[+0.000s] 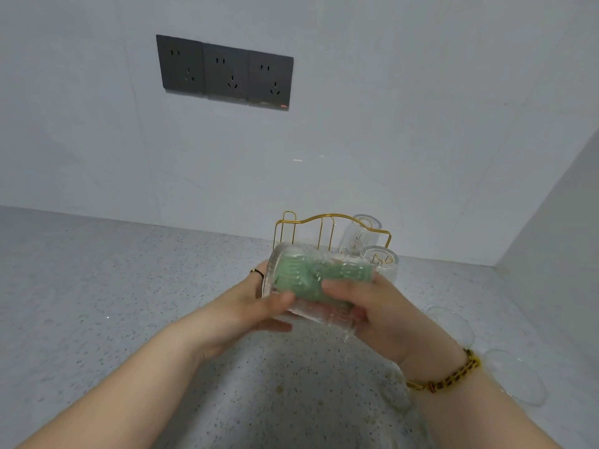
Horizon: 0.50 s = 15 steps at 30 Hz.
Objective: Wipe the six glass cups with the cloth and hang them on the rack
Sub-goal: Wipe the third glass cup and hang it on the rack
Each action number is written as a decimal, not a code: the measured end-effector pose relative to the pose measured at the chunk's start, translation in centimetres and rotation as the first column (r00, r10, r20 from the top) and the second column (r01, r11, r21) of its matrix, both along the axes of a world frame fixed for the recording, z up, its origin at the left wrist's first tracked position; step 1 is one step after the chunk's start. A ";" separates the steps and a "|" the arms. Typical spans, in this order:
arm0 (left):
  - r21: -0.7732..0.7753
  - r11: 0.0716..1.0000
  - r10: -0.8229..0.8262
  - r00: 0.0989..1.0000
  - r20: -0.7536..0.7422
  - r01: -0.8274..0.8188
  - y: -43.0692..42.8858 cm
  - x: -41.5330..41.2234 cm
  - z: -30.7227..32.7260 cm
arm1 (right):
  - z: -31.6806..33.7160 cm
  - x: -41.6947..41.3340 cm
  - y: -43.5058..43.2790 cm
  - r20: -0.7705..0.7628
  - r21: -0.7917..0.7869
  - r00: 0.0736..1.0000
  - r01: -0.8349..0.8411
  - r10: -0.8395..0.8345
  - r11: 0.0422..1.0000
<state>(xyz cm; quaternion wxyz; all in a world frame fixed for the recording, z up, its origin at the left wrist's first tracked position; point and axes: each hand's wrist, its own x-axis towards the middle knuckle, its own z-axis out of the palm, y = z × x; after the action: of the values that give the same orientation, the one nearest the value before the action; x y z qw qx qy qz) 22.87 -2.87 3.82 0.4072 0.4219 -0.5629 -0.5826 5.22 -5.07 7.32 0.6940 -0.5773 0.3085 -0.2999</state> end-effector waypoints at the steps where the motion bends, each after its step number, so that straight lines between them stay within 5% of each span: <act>1: -0.071 0.997 0.040 0.999 0.005 -0.040 0.0 0.0 0.1 | -0.1 0.1 0.0 0.114 0.127 0.993 0.027 -0.041 0.992; 3: -0.189 0.972 0.136 0.991 -0.011 -0.136 0.2 -0.1 0.6 | -0.2 0.3 -0.1 0.221 0.230 0.973 0.012 -0.065 0.973; 7: -0.270 0.950 0.146 0.987 -0.061 -0.157 0.6 -0.1 1.1 | -0.3 0.2 0.0 0.251 0.175 0.968 -0.055 0.009 0.983; 11: -0.276 0.943 0.184 0.983 -0.028 -0.185 0.0 0.3 0.8 | 0.0 0.2 0.3 -0.005 -0.131 0.994 -0.111 0.111 0.985; 13: -0.157 0.976 0.151 0.988 -0.024 -0.153 -0.1 0.2 0.8 | 0.4 0.2 0.5 -0.250 -0.293 0.964 -0.162 0.088 0.942; 15: -0.033 0.996 0.084 0.995 0.044 -0.083 -0.1 -0.1 1.1 | 0.5 0.3 0.5 -0.335 -0.321 0.942 -0.135 0.021 0.937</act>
<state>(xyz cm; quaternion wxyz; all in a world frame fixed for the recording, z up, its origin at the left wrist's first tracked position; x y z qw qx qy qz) 22.81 -3.00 4.88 0.4249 0.4517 -0.5628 -0.5466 5.53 -4.55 7.80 0.5348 -0.7418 0.3391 -0.2206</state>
